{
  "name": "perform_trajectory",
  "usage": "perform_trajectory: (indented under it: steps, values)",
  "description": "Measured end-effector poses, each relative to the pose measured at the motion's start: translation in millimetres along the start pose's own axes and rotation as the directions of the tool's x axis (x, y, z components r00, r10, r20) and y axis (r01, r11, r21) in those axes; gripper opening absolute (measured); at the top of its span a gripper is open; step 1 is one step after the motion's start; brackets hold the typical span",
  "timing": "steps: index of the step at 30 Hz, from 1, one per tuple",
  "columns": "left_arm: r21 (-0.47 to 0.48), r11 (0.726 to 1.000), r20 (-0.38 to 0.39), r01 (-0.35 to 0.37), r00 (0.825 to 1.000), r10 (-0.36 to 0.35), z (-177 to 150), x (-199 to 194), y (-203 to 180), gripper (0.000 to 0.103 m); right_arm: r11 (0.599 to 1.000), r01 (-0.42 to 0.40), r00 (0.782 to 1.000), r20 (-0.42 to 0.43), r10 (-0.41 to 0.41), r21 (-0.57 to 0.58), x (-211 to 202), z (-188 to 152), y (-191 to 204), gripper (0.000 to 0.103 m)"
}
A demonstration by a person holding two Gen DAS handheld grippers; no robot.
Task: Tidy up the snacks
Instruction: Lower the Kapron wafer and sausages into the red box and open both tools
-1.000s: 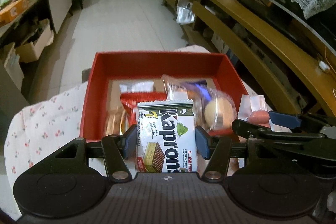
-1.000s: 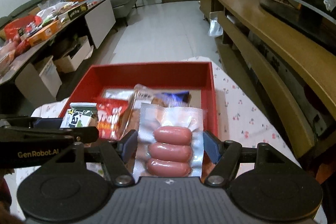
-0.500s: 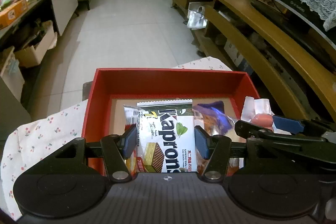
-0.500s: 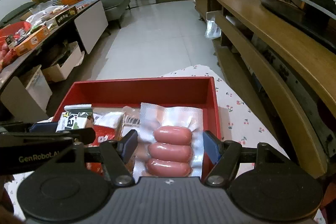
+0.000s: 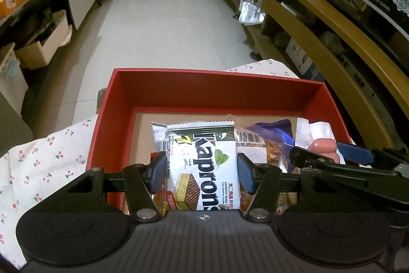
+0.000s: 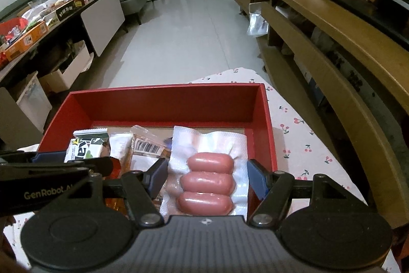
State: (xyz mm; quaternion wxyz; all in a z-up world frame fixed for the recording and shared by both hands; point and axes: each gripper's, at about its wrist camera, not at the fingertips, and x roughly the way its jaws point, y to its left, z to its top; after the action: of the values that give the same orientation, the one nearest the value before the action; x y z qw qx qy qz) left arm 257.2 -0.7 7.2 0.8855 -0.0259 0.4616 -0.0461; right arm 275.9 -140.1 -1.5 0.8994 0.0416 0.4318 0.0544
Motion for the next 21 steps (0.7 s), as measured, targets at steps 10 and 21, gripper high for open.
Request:
perform_trajectory:
  steps: [10,21]
  values:
    - [0.009,1.000,-0.001,-0.018,1.000,0.018,-2.8,0.9,-3.1,0.066,1.000,0.011,1.000,0.004,-0.011,-0.017,2.9,-3.6,1.9,0.079]
    - [0.025,0.999,0.019,-0.025,1.000,0.024,-4.0,-7.5,-5.5,0.073,0.999,0.031,0.999,0.013,-0.030,-0.020,-2.2,-4.8,1.0,0.081]
